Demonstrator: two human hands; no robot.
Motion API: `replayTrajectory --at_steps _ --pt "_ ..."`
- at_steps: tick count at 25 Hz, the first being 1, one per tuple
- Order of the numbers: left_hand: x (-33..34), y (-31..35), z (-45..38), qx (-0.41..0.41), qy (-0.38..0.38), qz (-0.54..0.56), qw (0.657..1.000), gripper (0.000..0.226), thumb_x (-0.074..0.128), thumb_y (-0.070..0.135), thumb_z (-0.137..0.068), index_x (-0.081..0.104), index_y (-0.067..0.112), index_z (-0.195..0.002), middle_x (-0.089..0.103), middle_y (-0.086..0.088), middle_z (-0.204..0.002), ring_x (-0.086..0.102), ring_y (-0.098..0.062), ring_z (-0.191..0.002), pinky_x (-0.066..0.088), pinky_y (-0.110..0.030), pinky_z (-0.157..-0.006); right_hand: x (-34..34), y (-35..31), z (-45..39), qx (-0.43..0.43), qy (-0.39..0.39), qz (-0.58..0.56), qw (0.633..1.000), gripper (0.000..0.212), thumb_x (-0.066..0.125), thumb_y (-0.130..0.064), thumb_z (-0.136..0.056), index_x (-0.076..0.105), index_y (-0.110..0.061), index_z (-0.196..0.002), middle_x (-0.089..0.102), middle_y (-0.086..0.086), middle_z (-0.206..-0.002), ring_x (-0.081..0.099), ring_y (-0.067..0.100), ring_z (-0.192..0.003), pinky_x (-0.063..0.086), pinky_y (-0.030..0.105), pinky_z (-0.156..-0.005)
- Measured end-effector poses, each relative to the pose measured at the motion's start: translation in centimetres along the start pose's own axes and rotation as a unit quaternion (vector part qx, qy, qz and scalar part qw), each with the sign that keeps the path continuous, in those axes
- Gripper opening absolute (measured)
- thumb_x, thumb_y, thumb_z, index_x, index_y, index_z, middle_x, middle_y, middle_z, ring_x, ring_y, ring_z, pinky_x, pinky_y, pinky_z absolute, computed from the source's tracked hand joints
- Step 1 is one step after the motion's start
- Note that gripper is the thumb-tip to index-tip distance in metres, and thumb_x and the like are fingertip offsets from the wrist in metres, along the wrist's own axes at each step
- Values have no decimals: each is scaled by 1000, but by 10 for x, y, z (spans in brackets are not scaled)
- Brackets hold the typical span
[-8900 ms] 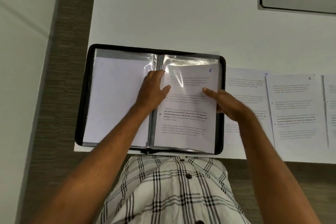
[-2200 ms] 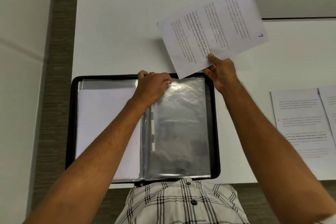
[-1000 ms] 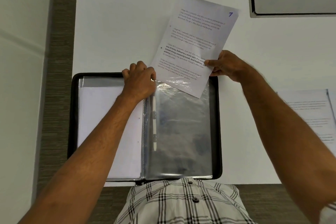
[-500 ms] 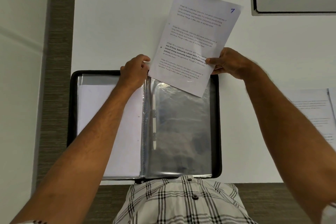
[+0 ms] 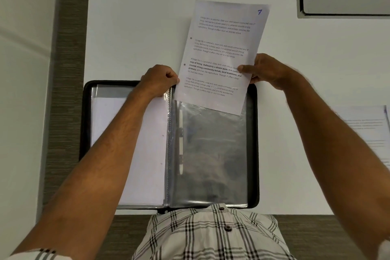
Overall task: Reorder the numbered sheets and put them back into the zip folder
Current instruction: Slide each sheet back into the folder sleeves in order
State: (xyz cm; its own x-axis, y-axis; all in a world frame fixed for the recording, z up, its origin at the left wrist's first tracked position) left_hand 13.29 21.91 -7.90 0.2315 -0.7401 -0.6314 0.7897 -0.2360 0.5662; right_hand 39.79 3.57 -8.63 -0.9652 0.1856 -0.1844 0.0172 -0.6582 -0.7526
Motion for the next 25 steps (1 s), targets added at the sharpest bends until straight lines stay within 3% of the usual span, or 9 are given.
replayTrajectory --at_steps 3,7,10,12,17,22,25 --pt "-3 1 -4 -2 23 77 997 11 70 30 -93 75 22 -99 72 10 -100 68 -16 -102 53 -48 -101 5 -2 -1 5 -24 31 999 40 70 -22 -100 63 -13 -138 74 3 -128 72 24 -112 60 38 -92" --pt "0 2 -10 -26 41 188 981 15 70 23 -95 73 12 -104 75 -5 -104 72 -19 -98 58 -42 -96 17 -6 -1 21 -60 86 994 34 72 -23 -99 67 -18 -132 75 -3 -123 71 18 -107 58 30 -84" --pt "1 0 -12 -30 76 174 981 22 70 24 -95 69 2 -93 72 -11 -88 63 -17 -76 58 -39 -79 24 -4 0 47 -89 142 985 33 78 -25 -94 70 -19 -126 75 -6 -120 69 16 -108 54 26 -80" --pt "1 -2 -11 -25 79 151 985 25 69 24 -94 62 4 -80 60 -4 -72 52 -15 -67 48 -31 -67 25 -5 2 49 -84 143 985 36 79 -29 -93 71 -19 -126 76 -7 -118 70 14 -106 52 24 -78" --pt "4 -4 -9 2 32 100 994 32 71 23 -94 63 -7 -85 59 -9 -76 51 -18 -70 42 -30 -69 16 -13 5 0 18 64 998 26 64 -34 -104 71 -18 -123 75 -7 -111 68 14 -91 50 24 -71" --pt "2 -3 -10 -7 59 186 981 18 68 24 -96 71 6 -94 70 -4 -84 58 -14 -73 50 -30 -71 23 -7 11 17 -32 140 989 7 70 -30 -101 73 -27 -96 71 -12 -80 57 11 -71 45 21 -67" --pt "3 -3 -10 -10 81 178 981 23 68 24 -95 68 2 -89 60 4 -69 50 -11 -62 44 -26 -64 25 -6 13 31 -49 157 986 13 73 -32 -98 74 -23 -107 75 -8 -93 58 12 -74 47 24 -71"
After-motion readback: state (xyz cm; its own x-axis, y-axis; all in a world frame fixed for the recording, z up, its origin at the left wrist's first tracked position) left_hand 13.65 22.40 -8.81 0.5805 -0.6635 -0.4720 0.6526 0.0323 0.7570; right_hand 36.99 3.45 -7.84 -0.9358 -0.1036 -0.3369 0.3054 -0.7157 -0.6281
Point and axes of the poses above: each hand's wrist, its own z-axis away from the middle knuckle, its own x-axis out of the palm, y = z × x, the point moved 8 cm from there along -z, towards the middle knuckle
